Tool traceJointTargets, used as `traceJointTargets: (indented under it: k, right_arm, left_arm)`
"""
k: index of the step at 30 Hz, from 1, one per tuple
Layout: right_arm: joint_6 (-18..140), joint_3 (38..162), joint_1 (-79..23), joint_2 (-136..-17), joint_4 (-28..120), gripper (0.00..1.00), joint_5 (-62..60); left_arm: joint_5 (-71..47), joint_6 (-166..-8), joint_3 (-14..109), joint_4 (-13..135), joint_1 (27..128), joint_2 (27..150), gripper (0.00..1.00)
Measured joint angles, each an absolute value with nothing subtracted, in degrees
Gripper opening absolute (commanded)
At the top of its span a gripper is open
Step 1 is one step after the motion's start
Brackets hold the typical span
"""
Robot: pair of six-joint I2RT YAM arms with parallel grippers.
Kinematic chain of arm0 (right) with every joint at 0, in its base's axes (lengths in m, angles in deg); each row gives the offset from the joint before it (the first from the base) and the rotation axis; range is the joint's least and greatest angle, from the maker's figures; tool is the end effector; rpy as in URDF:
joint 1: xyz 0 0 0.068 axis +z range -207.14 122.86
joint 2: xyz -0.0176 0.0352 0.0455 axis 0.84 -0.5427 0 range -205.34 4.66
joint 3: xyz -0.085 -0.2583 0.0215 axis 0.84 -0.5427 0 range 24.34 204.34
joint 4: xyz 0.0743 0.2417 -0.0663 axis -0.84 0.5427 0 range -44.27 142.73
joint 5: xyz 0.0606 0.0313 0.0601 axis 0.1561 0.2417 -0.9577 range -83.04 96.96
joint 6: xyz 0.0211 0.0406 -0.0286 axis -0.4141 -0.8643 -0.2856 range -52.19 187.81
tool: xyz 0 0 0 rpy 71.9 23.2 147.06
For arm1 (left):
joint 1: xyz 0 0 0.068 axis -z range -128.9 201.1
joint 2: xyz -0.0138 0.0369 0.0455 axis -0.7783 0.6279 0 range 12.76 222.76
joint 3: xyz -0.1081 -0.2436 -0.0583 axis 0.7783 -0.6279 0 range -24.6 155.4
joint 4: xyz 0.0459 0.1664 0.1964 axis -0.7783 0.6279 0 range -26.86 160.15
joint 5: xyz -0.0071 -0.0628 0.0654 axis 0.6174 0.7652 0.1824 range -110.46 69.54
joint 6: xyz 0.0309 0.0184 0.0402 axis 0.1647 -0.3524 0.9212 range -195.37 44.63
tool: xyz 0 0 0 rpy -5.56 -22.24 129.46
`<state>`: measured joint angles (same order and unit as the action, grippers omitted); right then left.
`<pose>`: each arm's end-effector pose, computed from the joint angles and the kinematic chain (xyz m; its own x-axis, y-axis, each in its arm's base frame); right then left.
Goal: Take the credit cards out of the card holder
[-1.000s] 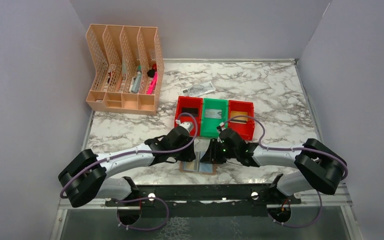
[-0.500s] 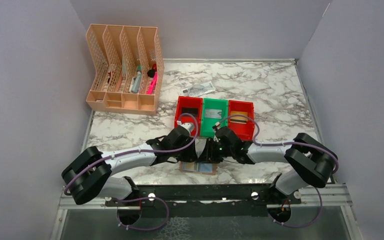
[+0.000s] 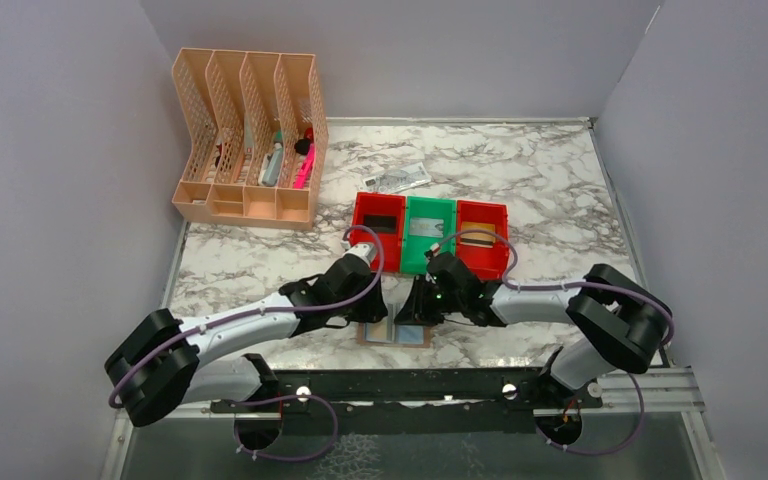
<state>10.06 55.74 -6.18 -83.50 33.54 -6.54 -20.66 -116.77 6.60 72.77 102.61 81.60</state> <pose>0.1658 0.2176 0.1291 -0.9632 0.1180 -0.2415 -0.0849 0.7190 0.6898 0.1431 -0.1799 0.1771 -0.8596 0.0182 -0.5107 0.2834 0.8485 -0.4468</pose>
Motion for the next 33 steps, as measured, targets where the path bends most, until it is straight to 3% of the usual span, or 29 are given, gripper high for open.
traceJointTargets:
  k: [33]
  right_arm:
    - [7.2,53.5,-6.1,-83.3,30.4,0.25,-7.1]
  left_arm:
    - [-10.1,-119.0,4.9,65.6,102.2,84.0,0.39]
